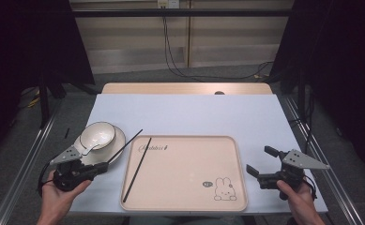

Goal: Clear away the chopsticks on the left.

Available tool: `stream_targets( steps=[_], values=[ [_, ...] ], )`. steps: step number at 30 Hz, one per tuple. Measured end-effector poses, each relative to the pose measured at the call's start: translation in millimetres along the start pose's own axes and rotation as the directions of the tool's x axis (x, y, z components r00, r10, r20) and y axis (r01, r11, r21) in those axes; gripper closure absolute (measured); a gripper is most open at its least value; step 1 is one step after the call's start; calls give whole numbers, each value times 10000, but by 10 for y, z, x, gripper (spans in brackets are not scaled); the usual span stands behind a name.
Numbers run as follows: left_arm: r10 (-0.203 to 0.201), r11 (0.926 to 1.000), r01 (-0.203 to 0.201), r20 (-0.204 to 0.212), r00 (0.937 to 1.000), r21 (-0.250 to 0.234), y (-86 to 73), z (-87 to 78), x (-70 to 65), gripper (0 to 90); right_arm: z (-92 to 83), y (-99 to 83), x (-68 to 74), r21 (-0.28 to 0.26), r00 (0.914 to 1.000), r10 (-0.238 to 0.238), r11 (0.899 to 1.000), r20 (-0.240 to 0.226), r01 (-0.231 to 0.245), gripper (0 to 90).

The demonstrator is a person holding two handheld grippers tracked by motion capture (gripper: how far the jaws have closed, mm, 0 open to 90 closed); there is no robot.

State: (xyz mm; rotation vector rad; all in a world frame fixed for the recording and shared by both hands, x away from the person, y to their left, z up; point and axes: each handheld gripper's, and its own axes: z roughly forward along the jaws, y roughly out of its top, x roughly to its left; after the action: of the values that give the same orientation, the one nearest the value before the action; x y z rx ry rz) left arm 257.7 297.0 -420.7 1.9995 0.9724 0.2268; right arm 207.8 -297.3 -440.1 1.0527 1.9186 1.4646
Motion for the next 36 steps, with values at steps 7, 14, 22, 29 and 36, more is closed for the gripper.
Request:
stream_targets(
  steps=[7, 14, 22, 29, 36],
  values=[
    [-343, 9994, 344, -260, 9991, 39, 13, -66, -209, 858, -1, 0, 4, -7, 10000, 13, 10000, -6, -13, 11],
    [-809, 9967, 807, -375, 9960, -62, -24, -27, -366, 858, 0, 0, 5, -20, 10000, -4, 10000, 3, 4, 11],
    [-1085, 9938, 1073, -466, 9930, -293, 88, -11, -557, 858, -1, -2, 3, 20, 10000, -71, 10000, 16, 71, 11],
    [-1640, 9865, 1635, -794, 9833, -129, 94, 166, -522, 857, -4, 0, 3, -4, 10000, 4, 10000, -8, -4, 11],
    [-1860, 9823, 1874, -956, 9779, 59, 164, 362, -607, 858, 4, 0, 4, 32, 10000, -33, 10000, -11, 33, 11]
  ],
)
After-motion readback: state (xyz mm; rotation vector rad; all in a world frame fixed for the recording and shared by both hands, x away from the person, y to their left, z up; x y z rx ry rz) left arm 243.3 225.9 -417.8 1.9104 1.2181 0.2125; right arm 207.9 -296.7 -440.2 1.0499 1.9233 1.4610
